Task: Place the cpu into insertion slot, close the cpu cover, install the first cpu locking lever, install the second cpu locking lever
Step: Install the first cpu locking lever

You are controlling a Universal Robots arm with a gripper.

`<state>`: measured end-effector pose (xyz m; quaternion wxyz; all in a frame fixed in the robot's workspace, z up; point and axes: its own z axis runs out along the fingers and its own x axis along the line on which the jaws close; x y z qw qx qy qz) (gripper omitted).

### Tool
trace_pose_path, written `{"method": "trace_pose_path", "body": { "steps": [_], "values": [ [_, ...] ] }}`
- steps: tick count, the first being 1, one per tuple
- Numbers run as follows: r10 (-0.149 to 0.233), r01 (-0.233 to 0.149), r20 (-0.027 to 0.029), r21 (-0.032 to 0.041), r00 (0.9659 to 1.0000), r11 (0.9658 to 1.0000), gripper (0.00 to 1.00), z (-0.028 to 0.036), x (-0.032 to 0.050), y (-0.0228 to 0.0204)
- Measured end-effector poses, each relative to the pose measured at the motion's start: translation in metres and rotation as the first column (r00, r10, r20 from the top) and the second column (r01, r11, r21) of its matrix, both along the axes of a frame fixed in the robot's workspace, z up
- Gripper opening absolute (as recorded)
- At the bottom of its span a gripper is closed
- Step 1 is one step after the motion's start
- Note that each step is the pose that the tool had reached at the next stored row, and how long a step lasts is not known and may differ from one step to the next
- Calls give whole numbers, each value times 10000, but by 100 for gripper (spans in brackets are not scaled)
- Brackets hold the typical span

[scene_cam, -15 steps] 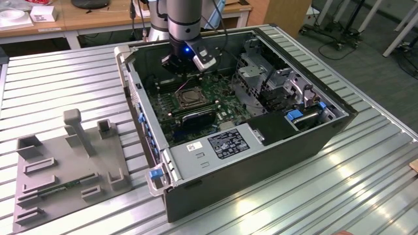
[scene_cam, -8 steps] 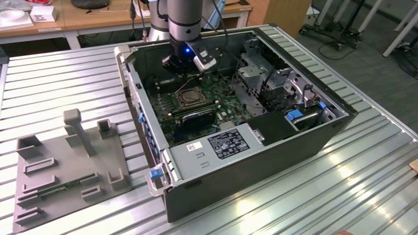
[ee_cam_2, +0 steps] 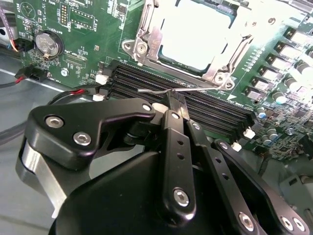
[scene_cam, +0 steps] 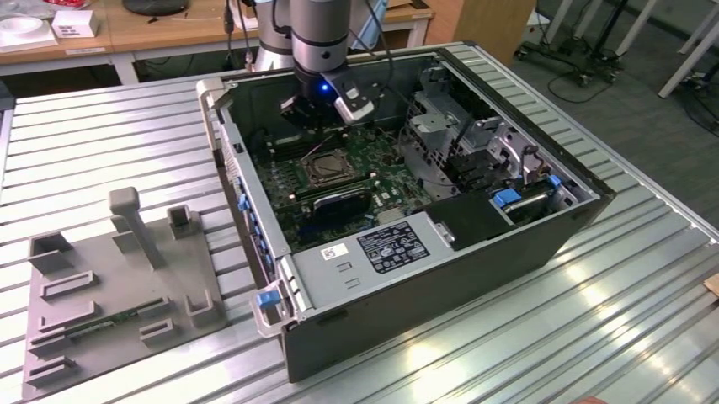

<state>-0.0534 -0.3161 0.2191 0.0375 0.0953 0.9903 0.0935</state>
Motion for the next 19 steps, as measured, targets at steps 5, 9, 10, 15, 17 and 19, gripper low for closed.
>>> {"method": "trace_pose_path", "body": {
  "steps": [5,9,10,15,17,19],
  "values": [
    [0,0,1,1,10000,10000,10,-10,20,0],
    [0,0,1,0,10000,10000,10,-30,24,0],
    [0,0,1,1,10000,10000,10,-35,25,0],
    [-1,1,0,-1,10000,10000,10,-52,31,0],
    [0,0,1,1,10000,10000,10,-60,34,0],
    [0,0,0,0,10000,10000,10,-70,37,0]
  ]
}}
